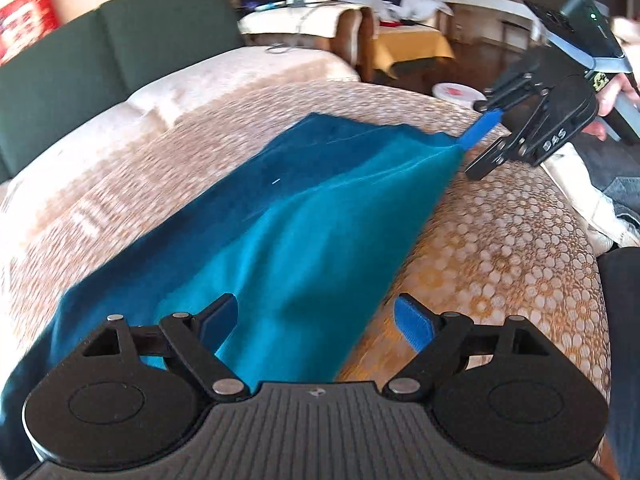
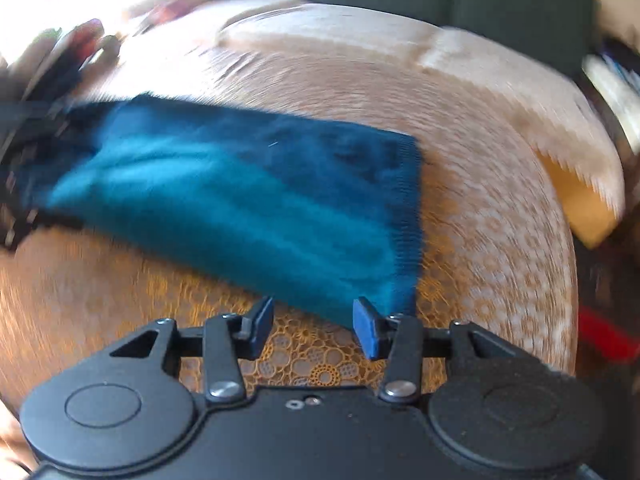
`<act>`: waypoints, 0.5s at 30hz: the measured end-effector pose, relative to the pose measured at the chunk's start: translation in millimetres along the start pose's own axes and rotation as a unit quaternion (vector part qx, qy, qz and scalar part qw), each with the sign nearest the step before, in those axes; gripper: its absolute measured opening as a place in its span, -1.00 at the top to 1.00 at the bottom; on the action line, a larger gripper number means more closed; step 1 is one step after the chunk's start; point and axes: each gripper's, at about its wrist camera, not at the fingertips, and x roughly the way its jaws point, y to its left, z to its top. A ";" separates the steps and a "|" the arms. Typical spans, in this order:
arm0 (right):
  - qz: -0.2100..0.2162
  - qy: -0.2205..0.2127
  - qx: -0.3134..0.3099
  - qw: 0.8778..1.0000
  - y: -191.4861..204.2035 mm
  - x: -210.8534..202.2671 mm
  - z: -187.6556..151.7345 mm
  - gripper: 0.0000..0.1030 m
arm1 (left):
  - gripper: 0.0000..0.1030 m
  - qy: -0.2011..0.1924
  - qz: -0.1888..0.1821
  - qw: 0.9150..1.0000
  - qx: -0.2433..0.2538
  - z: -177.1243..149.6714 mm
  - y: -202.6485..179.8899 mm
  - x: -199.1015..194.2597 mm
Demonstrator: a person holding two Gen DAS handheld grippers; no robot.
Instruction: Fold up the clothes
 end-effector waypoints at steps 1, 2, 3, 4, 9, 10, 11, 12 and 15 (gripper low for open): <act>-0.001 0.001 -0.017 1.000 2.5 2.6 1.0 -1.00 | -0.66 -0.004 0.000 1.000 0.008 3.8 -3.8 3.0; -0.003 0.001 -0.033 0.999 4.6 5.1 2.5 -1.00 | -0.66 -0.008 -0.001 1.000 0.017 7.6 -7.5 6.0; -0.007 0.000 -0.048 0.999 6.3 7.1 4.4 -1.00 | -0.66 -0.010 -0.006 1.000 0.020 10.3 -9.6 8.2; -0.011 -0.002 -0.061 0.998 7.6 9.0 6.1 -1.00 | -0.66 -0.011 -0.011 1.000 0.024 13.0 -11.6 10.4; 0.016 -0.004 -0.115 0.993 13.4 19.4 12.5 -1.00 | -0.66 -0.016 -0.039 0.998 0.043 25.3 -19.2 25.4; 0.019 -0.002 -0.129 0.991 16.1 22.3 12.6 -1.00 | -0.66 -0.018 -0.045 0.998 0.048 27.1 -20.5 28.3; 0.021 -0.001 -0.143 0.989 18.8 25.1 12.7 -1.00 | -0.66 -0.022 -0.050 0.997 0.055 28.9 -22.4 30.5; 0.023 0.001 -0.157 0.987 21.5 27.9 12.7 -1.00 | -0.66 -0.025 -0.054 0.996 0.061 31.3 -23.7 33.2; 0.025 0.002 -0.176 0.984 23.6 34.0 15.6 -1.00 | -0.66 -0.036 -0.066 0.994 0.081 38.8 -27.4 41.2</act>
